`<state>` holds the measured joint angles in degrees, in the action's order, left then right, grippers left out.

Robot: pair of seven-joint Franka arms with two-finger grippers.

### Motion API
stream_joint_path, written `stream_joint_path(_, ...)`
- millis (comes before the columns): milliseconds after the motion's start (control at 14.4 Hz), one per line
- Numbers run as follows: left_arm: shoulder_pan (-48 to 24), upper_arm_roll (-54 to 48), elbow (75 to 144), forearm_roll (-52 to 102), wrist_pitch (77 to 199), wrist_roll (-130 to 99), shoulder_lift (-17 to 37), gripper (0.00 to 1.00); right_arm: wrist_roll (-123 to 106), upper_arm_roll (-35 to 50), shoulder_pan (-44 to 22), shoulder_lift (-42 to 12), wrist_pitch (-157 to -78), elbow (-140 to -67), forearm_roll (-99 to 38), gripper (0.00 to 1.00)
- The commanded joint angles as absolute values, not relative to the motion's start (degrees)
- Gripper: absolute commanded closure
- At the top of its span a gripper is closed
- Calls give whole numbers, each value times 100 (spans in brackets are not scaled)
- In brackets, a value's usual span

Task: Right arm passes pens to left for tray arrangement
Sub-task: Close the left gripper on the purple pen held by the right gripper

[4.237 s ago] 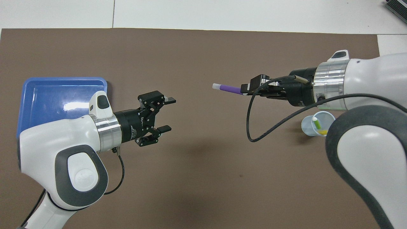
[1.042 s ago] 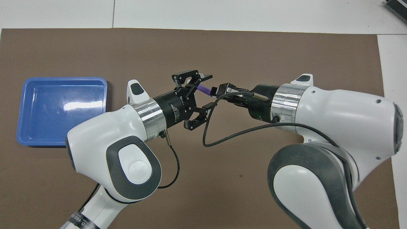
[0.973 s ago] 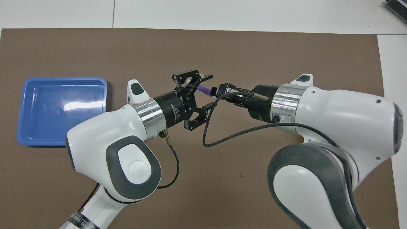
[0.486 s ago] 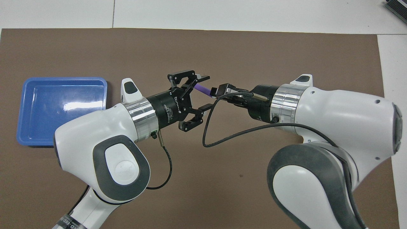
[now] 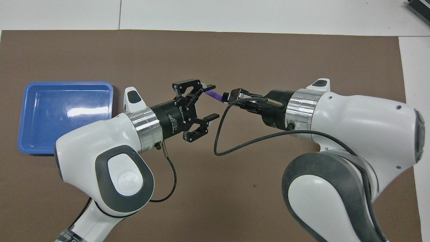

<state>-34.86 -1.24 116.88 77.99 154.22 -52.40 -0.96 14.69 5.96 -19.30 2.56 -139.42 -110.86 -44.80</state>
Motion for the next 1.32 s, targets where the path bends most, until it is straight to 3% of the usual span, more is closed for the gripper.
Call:
stream_joint_path(0,-3428,-149,11839,7910,15372,-5089,-264,23,1441,598,-1960,360,-14062,-11206,-4641,100)
stream_joint_path(347,-3445,-158,11786,7928,15530,-5080,-220,29,1450,598,-1960,360,-14063,-11206,-4641,100)
stream_joint_path(1250,-3498,-176,11549,8007,15820,-5080,-18,26,1468,615,-2092,352,-14063,-11197,-4641,100)
